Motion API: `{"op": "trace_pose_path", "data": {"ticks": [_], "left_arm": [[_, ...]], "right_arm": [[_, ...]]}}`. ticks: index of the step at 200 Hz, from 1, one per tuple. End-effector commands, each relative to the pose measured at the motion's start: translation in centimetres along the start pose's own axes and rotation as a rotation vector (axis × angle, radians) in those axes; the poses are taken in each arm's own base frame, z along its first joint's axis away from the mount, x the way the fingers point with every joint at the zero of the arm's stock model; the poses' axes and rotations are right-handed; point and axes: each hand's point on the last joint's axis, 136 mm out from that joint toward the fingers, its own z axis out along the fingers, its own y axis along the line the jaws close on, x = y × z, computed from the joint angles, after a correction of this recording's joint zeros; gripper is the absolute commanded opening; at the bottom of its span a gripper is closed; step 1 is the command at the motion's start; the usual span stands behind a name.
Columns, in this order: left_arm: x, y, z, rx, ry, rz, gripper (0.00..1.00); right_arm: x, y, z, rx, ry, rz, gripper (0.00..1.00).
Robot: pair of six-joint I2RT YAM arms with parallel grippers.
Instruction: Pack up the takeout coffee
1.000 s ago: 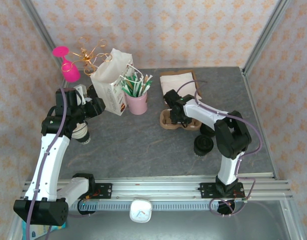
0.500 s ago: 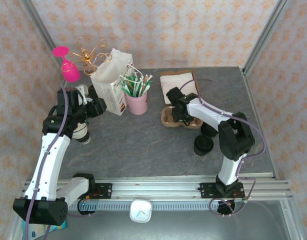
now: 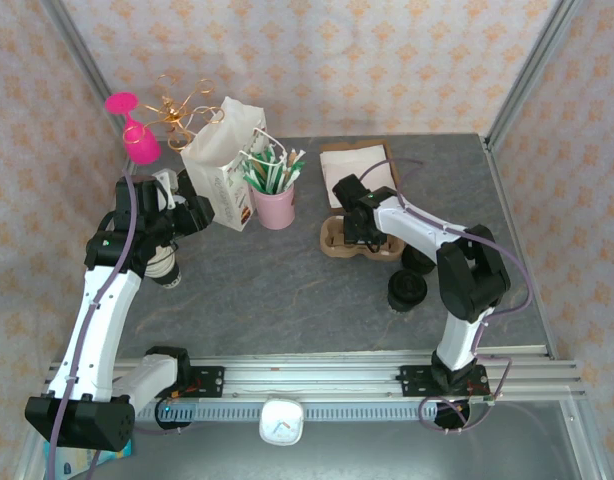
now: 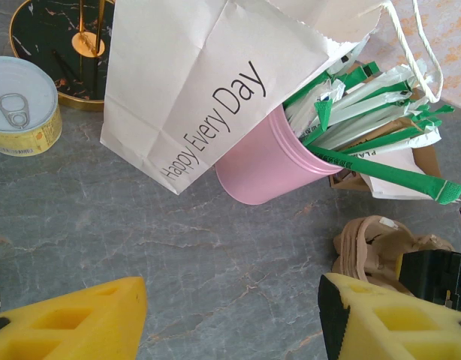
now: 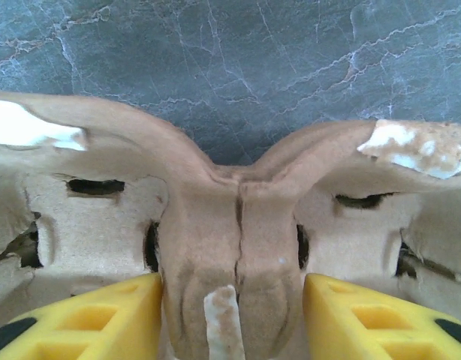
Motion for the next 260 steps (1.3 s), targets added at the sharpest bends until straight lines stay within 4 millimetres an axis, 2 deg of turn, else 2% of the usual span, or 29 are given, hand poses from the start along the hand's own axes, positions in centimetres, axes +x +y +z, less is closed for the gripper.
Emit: {"op": "trace_pose_path", "data": {"ticks": [1, 33, 52, 72, 112, 232, 260], "left_arm": [[-1.4, -0.6, -0.7, 0.004, -0.047, 0.0, 0.64], [-1.4, -0.6, -0.7, 0.004, -0.049, 0.0, 0.64], [-1.4, -0.6, -0.7, 0.002, -0.049, 0.0, 0.64], [-1.3, -0.6, -0.6, 0.004, -0.045, 0.001, 0.64], [-1.3, -0.5, -0.7, 0.001, -0.045, 0.004, 0.64], [-1.5, -0.8, -1.0, 0.005, -0.051, 0.008, 0.64], [-1.8, -0.8, -1.3, 0.002, -0.058, 0.01, 0.64]], "right_arm": [[-0.5, -0.9, 0.2, 0.041, -0.013, 0.008, 0.53], [-0.5, -0.9, 0.2, 0.041, -0.015, 0.009, 0.51], [-0.3, -0.8, 0.7, 0.04, -0.001, 0.005, 0.56], [-0.2, -0.8, 1.2, 0.053, 0.009, 0.0, 0.54], [-0.9, -0.8, 0.8, 0.05, -0.012, 0.006, 0.49], [-1.9, -0.5, -2.1, 0.012, -0.044, 0.022, 0.46], [-2.1, -0.7, -3.0, 0.004, -0.058, 0.027, 0.43]]}}
